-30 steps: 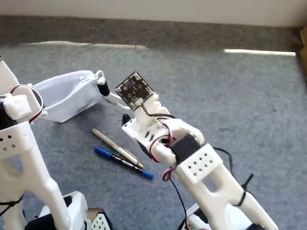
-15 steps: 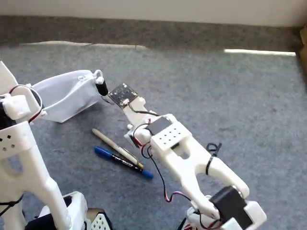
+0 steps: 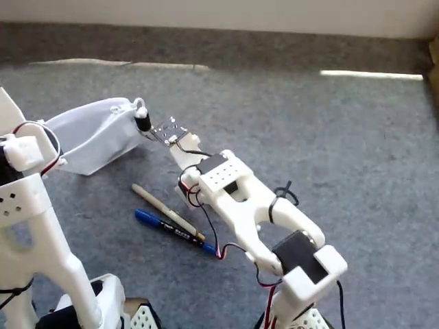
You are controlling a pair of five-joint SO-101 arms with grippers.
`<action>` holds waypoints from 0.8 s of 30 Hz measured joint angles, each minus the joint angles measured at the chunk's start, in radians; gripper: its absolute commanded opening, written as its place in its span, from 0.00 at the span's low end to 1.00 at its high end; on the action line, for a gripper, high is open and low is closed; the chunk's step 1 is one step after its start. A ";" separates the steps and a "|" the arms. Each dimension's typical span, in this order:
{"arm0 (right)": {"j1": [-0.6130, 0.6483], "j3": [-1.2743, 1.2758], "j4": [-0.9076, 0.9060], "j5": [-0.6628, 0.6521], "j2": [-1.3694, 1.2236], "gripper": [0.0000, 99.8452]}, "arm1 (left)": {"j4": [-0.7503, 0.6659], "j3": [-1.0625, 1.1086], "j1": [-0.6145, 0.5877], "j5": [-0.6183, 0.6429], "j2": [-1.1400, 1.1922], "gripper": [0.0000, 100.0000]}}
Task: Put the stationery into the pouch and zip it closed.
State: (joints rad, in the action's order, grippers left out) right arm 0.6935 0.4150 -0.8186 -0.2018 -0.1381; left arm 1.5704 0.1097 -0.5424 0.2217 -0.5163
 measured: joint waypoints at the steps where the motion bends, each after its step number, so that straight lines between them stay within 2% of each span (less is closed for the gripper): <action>1: 0.000 -0.005 0.000 0.000 -0.012 0.16 | 0.000 0.000 0.000 0.000 0.000 0.01; 4: 0.000 -0.006 0.000 0.000 -0.037 0.14 | 0.000 0.000 0.000 0.002 0.000 0.01; 8: -0.012 -0.017 0.008 -0.014 -0.060 0.04 | 0.000 0.000 0.000 0.002 0.000 0.01; 11: -0.023 -0.021 0.009 -0.104 -0.068 0.00 | 0.000 0.000 0.000 0.002 0.000 0.01; 15: -0.023 -0.021 0.009 -0.166 -0.068 0.00 | 0.000 0.000 0.000 0.002 0.000 0.01; 21: -0.023 -0.021 0.006 -0.178 -0.068 0.00 | 0.000 0.000 0.000 0.002 0.000 0.01; 24: -0.023 -0.031 -0.061 -0.178 -0.068 0.00 | 0.000 0.000 0.000 0.002 0.000 0.01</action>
State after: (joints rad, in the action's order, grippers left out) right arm 0.6705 0.3844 -0.8800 -0.3798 -0.2056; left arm 1.5704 0.1097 -0.5424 0.2232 -0.5163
